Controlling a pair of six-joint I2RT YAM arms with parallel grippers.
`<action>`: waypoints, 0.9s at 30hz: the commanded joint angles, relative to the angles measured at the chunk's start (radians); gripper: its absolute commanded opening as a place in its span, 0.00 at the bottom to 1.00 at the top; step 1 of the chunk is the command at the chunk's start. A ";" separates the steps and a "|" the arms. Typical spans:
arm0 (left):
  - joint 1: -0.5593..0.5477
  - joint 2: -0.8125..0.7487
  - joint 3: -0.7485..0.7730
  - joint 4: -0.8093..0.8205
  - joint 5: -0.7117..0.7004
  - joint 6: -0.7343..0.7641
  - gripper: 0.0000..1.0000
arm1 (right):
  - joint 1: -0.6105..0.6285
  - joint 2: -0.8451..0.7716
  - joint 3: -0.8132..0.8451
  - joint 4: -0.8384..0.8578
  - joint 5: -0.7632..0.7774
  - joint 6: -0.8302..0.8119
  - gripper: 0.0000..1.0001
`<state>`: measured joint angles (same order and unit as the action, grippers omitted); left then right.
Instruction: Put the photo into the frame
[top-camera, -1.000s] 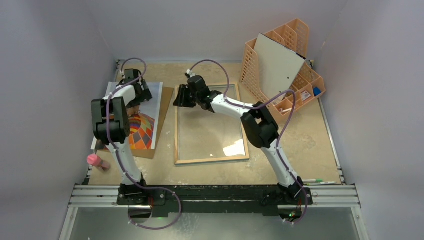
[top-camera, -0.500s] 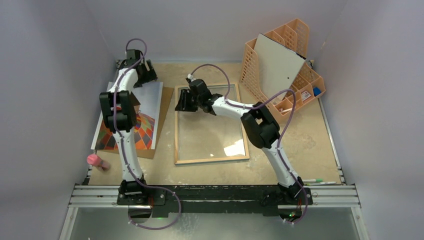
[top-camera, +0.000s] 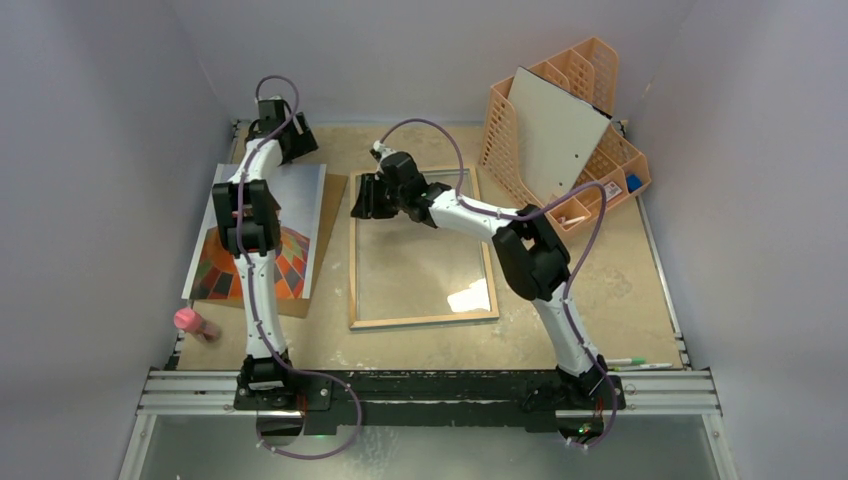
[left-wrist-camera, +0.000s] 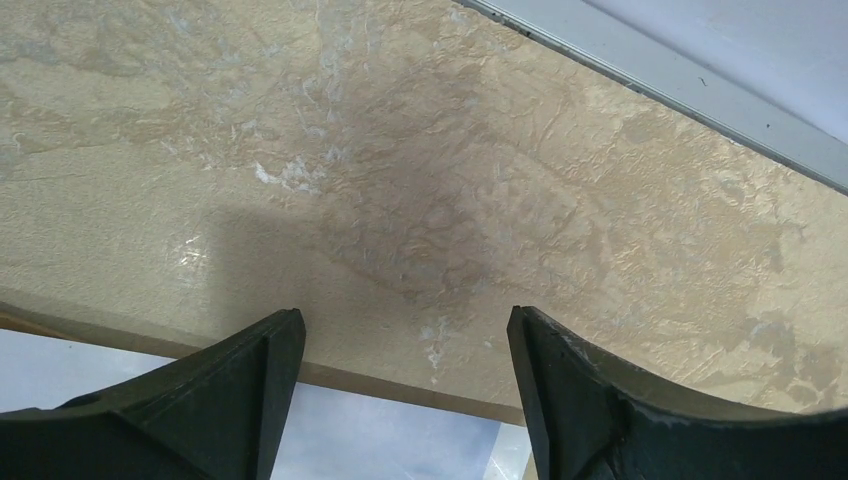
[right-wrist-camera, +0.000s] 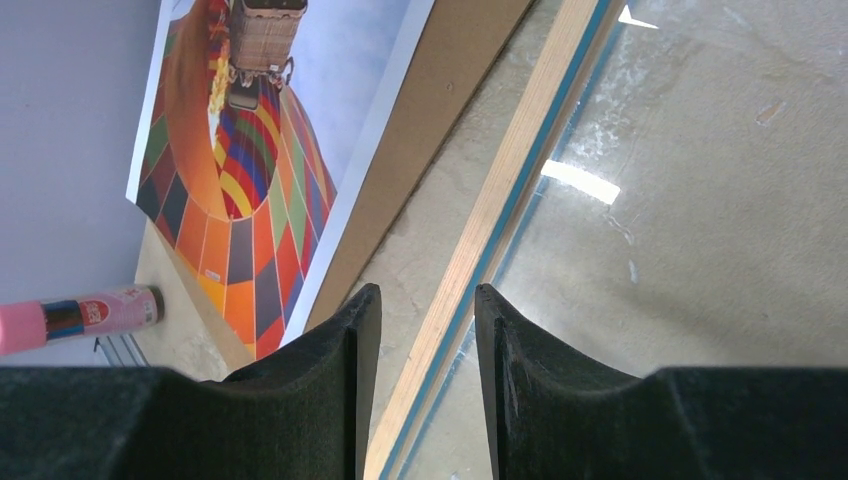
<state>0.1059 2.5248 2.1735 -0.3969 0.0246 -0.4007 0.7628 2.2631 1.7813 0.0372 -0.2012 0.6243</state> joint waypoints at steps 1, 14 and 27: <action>0.000 0.028 -0.023 -0.050 0.035 -0.005 0.77 | 0.002 -0.048 -0.015 -0.022 -0.001 -0.026 0.43; -0.017 -0.148 -0.303 -0.201 0.067 0.004 0.68 | 0.002 0.013 0.050 -0.077 -0.045 0.038 0.43; -0.017 -0.329 -0.514 -0.197 0.206 -0.010 0.64 | 0.006 0.105 0.119 0.004 -0.108 0.205 0.43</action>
<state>0.0948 2.2288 1.7279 -0.4683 0.1436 -0.4007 0.7650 2.3505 1.8462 0.0036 -0.2806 0.7471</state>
